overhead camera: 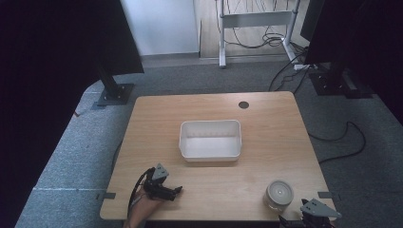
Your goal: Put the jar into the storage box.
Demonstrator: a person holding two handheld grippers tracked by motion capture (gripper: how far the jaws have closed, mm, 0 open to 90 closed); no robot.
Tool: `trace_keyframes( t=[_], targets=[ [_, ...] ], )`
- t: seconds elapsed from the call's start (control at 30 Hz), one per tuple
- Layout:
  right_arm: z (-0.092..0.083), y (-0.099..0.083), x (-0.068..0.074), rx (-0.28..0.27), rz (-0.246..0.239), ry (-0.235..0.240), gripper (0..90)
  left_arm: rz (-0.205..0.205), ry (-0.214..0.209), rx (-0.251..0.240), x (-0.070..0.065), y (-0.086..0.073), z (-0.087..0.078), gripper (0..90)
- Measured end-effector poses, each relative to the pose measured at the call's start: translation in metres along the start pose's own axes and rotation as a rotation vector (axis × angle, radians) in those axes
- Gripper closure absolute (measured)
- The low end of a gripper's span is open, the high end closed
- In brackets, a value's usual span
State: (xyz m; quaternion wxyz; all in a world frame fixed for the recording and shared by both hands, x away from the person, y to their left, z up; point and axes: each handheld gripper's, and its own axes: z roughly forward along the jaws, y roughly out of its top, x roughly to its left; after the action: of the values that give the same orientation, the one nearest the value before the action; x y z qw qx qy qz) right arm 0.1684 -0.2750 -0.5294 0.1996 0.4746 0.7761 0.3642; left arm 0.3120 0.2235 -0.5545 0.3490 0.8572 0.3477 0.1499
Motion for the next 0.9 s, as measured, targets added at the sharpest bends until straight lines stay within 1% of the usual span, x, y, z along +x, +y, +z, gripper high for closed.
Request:
trace_keyframes(
  t=[0.13,0.37,0.9],
  targets=[
    [0.002,0.002,0.002,-0.008,-0.006,0.006,0.0,0.000,0.000,0.000,0.000,0.000,0.000,0.3],
    [0.007,0.008,0.004,-0.034,0.000,0.007,0.0,0.000,0.000,0.000,0.000,0.000,0.000,0.3],
    [0.022,0.015,0.005,-0.051,0.017,-0.013,0.1,-0.001,0.000,0.000,0.000,0.000,0.000,0.3]
  ],
)
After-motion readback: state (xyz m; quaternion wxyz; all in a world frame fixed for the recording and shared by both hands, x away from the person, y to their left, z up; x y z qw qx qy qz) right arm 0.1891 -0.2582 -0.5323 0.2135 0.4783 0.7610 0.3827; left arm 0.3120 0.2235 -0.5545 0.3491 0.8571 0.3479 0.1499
